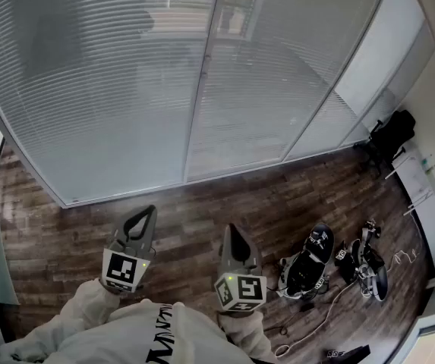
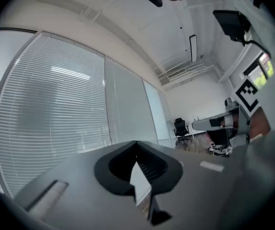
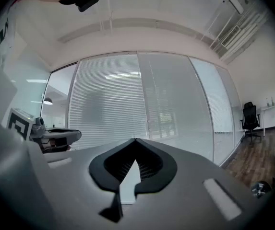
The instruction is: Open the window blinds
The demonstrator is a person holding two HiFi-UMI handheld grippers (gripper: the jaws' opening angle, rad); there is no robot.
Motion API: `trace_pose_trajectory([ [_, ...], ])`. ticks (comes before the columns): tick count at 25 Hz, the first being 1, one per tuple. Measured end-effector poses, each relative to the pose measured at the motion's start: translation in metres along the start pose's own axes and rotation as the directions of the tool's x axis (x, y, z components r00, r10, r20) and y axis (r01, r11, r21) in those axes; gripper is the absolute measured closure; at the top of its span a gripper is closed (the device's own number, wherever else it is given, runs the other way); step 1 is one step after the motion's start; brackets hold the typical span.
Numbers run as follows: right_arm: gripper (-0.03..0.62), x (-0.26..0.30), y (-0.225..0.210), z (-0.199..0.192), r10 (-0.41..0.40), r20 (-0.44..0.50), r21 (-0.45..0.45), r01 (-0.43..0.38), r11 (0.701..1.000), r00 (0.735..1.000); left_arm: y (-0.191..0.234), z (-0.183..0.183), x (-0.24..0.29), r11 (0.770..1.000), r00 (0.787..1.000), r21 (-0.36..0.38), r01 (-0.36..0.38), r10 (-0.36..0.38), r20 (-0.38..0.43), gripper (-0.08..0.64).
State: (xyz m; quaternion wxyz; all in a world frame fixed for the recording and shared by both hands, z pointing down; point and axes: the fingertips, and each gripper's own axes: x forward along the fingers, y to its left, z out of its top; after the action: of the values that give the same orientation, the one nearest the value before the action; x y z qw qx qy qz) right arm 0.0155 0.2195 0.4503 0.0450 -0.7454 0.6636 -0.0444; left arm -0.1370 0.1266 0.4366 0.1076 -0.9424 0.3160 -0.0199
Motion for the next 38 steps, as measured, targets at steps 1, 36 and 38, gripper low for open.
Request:
trace_pose_trajectory([
  [1, 0.594, 0.0, -0.001, -0.001, -0.002, -0.003, 0.003, 0.002, 1.0, 1.0, -0.001, -0.001, 0.0, 1.0, 1.0, -0.001, 0.001, -0.001, -0.001, 0.56],
  [36, 0.591, -0.028, -0.041, -0.011, 0.047, 0.017, 0.078, -0.049, 0.996, 0.999, -0.046, 0.011, -0.004, 0.997, 0.999, 0.065, -0.044, 0.046, -0.027, 0.56],
  [38, 0.591, -0.022, -0.043, -0.012, 0.045, 0.015, 0.083, -0.047, 0.995, 0.999, -0.044, 0.012, 0.001, 0.997, 0.999, 0.067, -0.043, 0.045, -0.023, 0.56],
])
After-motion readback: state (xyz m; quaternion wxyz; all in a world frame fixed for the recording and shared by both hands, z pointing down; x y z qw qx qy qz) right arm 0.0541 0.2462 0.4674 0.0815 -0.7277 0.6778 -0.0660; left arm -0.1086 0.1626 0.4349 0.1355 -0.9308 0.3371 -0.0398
